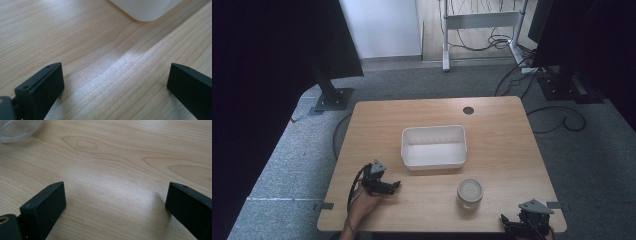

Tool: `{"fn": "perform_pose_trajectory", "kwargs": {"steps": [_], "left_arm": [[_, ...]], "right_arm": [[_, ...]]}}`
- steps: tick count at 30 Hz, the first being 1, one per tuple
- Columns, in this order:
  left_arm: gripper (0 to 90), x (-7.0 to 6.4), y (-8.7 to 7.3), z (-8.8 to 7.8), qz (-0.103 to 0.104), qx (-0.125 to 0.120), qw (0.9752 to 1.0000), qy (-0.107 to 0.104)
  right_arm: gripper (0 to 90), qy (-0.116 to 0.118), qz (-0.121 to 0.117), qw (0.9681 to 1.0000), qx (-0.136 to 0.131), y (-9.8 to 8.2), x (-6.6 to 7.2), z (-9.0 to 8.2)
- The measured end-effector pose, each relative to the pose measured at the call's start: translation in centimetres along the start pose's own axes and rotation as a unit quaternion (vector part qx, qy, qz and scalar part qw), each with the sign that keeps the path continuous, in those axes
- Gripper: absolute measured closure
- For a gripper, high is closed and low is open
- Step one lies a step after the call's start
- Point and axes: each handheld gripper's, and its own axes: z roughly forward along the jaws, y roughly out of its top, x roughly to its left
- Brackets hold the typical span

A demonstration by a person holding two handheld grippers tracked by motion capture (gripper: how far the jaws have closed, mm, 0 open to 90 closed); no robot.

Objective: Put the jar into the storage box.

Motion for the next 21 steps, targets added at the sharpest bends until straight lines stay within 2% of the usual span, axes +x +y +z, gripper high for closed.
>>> {"fn": "perform_pose_trajectory", "kwargs": {"steps": [21], "left_arm": [[0.6, 0.04, 0.05, 0.06, 0.000, 0.000, 1.0000, 0.000]], "right_arm": [[1.1, 0.001, 0.002, 1.0000, 0.004, -0.04, -0.06, -0.05]]}}
